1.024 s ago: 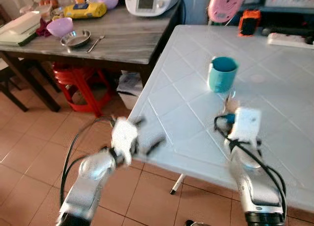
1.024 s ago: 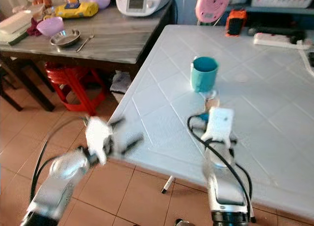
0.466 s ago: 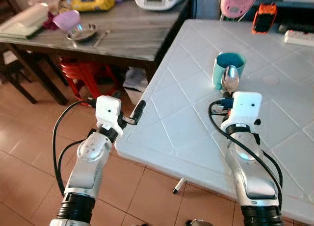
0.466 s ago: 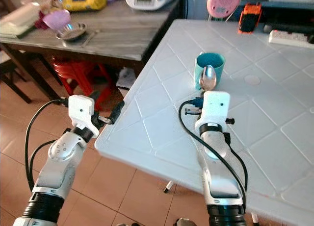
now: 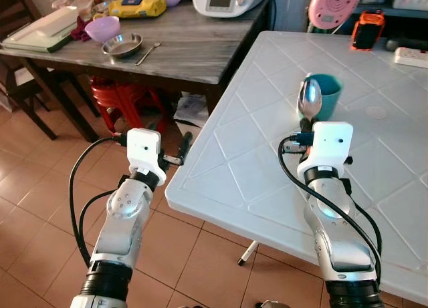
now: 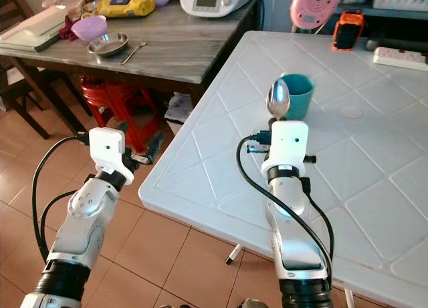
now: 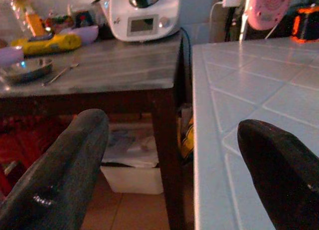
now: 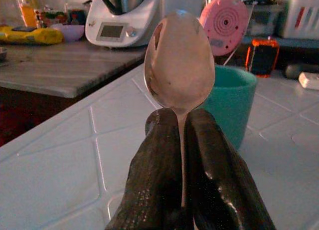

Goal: Setting the table

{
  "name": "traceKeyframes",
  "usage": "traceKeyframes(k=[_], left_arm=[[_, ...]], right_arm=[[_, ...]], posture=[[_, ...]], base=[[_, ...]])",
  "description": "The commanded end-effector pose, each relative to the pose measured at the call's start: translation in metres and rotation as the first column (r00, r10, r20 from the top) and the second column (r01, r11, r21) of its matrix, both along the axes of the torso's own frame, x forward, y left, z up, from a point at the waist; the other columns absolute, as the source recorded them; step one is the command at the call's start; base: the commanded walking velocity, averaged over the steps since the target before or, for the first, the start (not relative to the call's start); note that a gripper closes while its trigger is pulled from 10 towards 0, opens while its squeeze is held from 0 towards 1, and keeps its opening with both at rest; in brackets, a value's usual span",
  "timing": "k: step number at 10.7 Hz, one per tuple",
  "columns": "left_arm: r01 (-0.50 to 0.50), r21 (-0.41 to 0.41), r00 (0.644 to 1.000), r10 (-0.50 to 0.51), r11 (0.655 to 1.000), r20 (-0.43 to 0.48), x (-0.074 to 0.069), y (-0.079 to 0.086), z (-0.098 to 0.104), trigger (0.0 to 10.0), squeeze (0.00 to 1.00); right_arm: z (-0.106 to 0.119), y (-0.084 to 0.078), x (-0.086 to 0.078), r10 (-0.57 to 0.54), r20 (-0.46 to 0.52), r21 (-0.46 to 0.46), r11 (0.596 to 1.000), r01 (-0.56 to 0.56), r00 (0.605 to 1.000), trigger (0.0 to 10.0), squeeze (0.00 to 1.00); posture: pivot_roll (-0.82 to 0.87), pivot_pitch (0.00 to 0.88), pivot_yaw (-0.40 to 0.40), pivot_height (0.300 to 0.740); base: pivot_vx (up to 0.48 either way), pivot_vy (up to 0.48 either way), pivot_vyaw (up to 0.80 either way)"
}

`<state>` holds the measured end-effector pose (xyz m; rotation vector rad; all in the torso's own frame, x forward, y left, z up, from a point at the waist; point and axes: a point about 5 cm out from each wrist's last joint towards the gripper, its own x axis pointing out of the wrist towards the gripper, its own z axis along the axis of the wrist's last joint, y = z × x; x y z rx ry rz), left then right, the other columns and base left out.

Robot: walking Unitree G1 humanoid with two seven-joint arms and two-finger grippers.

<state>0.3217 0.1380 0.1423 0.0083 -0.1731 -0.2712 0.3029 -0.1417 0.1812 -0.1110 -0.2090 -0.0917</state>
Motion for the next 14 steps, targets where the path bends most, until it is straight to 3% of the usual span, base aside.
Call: traceKeyframes(k=[1, 3, 11, 14], left_arm=[[-0.022, -0.008, 1.000, 0.022, 1.000, -0.015, 0.0014, 0.0058, -0.0009, 10.0, 0.00], [-0.018, -0.021, 1.000, 0.018, 1.000, -0.013, 0.0029, 0.0047, -0.0002, 10.0, 0.00], [0.001, -0.029, 1.000, -0.001, 1.000, -0.006, 0.0062, 0.0000, 0.0012, 10.0, 0.00], [0.006, -0.030, 1.000, -0.006, 1.000, 0.001, 0.0076, -0.0022, 0.0029, 10.0, 0.00]], right_arm=[[0.0112, 0.0078, -0.0017, 0.034, 0.053, -0.001, 0.999, -0.034, 0.998, 10.0, 0.00], [0.0106, 0.0098, -0.0008, 0.042, 0.048, 0.000, 0.999, -0.042, 0.998, 10.0, 0.00], [0.0085, 0.0067, -0.0018, 0.018, 0.057, -0.019, 1.000, -0.016, 0.998, 10.0, 0.00], [0.0075, 0.0075, -0.0016, 0.017, 0.062, -0.022, 1.000, -0.016, 0.998, 10.0, 0.00]], posture=[[-0.18, 0.091, 0.116, 0.740], [-0.18, 0.083, 0.110, 0.740], [-0.19, 0.081, 0.117, 0.740], [-0.18, 0.079, 0.121, 0.740]], base=[[0.000, 0.000, 0.00], [0.000, 0.120, -0.26], [0.000, 0.353, -0.70], [0.000, 0.363, -0.17]])
